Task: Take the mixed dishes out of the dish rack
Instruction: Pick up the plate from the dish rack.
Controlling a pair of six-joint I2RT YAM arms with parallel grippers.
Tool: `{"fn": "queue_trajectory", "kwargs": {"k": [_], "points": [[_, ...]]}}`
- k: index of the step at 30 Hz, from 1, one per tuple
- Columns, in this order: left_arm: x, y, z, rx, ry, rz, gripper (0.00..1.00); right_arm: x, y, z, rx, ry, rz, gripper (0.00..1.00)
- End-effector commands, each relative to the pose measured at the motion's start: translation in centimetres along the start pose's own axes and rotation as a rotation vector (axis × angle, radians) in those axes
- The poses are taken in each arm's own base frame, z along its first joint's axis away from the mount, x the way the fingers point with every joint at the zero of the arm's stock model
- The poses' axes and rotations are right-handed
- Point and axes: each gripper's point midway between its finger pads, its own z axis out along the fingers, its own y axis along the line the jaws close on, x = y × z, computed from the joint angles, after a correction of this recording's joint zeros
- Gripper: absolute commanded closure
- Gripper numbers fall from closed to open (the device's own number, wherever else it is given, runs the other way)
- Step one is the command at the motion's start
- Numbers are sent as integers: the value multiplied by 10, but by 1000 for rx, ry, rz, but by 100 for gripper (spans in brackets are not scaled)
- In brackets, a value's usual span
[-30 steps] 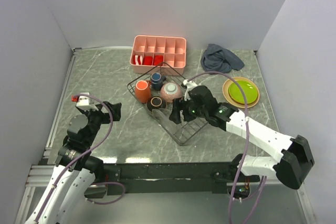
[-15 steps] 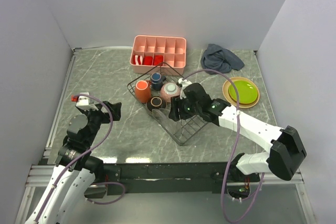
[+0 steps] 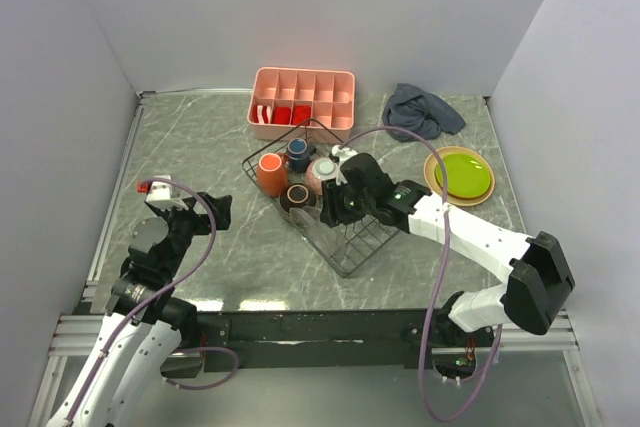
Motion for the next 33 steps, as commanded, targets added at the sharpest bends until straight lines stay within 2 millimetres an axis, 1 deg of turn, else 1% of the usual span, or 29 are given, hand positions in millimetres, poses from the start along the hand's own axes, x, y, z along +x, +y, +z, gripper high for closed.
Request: {"fn": "queue_trajectory", "kwargs": {"k": [1, 3, 4, 5, 6, 7, 8, 9, 11, 12, 13, 16, 22, 27, 28, 29, 31, 32, 33], "points": [[-14, -8, 1, 33, -46, 14, 0, -17, 5, -7, 103, -32, -37, 52], [-14, -8, 1, 33, -47, 14, 1, -20, 0, -9, 175, -45, -71, 55], [-14, -8, 1, 33, -47, 15, 1, -16, 5, -9, 194, -27, -103, 57], [-14, -8, 1, 33, -47, 17, 1, -18, 3, -9, 231, -30, -117, 60], [-14, -8, 1, 32, -44, 16, 1, -21, -3, -11, 293, -47, -135, 61], [-14, -7, 1, 30, -47, 15, 1, -21, -5, -13, 336, -34, -156, 62], [-14, -8, 1, 31, -46, 15, 1, -19, -1, -13, 358, -29, -184, 64], [-14, -8, 1, 32, -48, 15, 0, -22, -6, -15, 419, -47, -206, 64], [-15, -8, 1, 32, -49, 15, 0, -21, -8, -15, 481, -29, -248, 64], [-15, -8, 1, 33, -50, 15, 1, -25, -4, -18, 518, -54, -276, 64], [-15, -8, 1, 31, -50, 13, 1, -19, -8, -16, 555, -28, -304, 64], [-15, -8, 1, 33, -50, 16, 1, -17, -7, -16, 631, -26, -363, 63], [-16, -8, 0, 35, -53, 15, 1, -11, 0, -14, 674, -12, -438, 64], [-16, -9, 0, 37, -56, 14, 1, -16, 3, -17, 723, -28, -476, 75], [-16, -9, 0, 37, -56, 14, 1, -14, 2, -17, 732, -20, -483, 77], [-16, -9, 0, 37, -56, 14, 1, -15, 3, -19, 734, -20, -489, 81], [-17, -8, 0, 36, -59, 12, 0, -17, 4, -22, 754, -24, -500, 85], [-16, -8, 0, 36, -58, 12, 1, -17, 5, -23, 757, -25, -507, 90], [-17, -9, 0, 38, -60, 14, 1, -22, 7, -26, 762, -38, -507, 92]]}}
